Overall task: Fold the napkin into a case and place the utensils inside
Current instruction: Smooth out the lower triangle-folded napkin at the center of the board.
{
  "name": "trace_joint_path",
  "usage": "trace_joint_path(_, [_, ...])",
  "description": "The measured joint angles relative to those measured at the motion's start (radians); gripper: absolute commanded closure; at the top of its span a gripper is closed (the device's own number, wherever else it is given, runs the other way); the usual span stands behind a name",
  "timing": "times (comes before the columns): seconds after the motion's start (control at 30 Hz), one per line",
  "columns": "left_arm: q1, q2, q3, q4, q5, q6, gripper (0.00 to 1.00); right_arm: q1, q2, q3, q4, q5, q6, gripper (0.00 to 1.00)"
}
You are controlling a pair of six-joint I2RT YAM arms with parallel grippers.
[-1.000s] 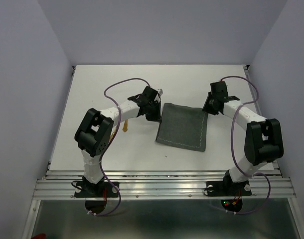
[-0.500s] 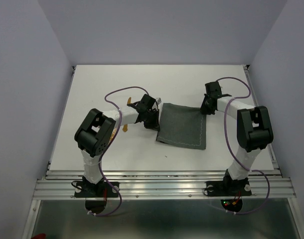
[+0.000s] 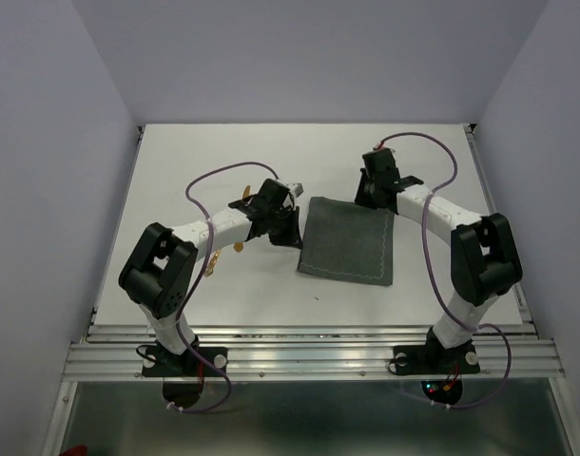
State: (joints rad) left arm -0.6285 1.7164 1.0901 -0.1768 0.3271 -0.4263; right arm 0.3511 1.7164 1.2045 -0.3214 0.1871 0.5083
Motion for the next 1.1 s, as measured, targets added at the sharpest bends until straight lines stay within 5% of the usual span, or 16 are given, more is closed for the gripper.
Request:
trace_joint_path(0.23, [-0.019, -0.003, -0.141, 0.058, 0.058, -0.041, 1.00, 0.050, 0.149, 0.132, 0.016, -0.078, 0.031, 0.85])
trace_joint_path(0.63, [-0.032, 0.037, -0.167, 0.144, 0.062, -0.086, 1.00, 0.063, 0.388, 0.293, 0.034, -0.143, 0.067, 0.86])
trace_joint_path(1.1, [-0.032, -0.062, -0.128, 0.041, -0.025, -0.069, 1.00, 0.094, 0.295, 0.300, 0.038, -0.131, 0.072, 0.85])
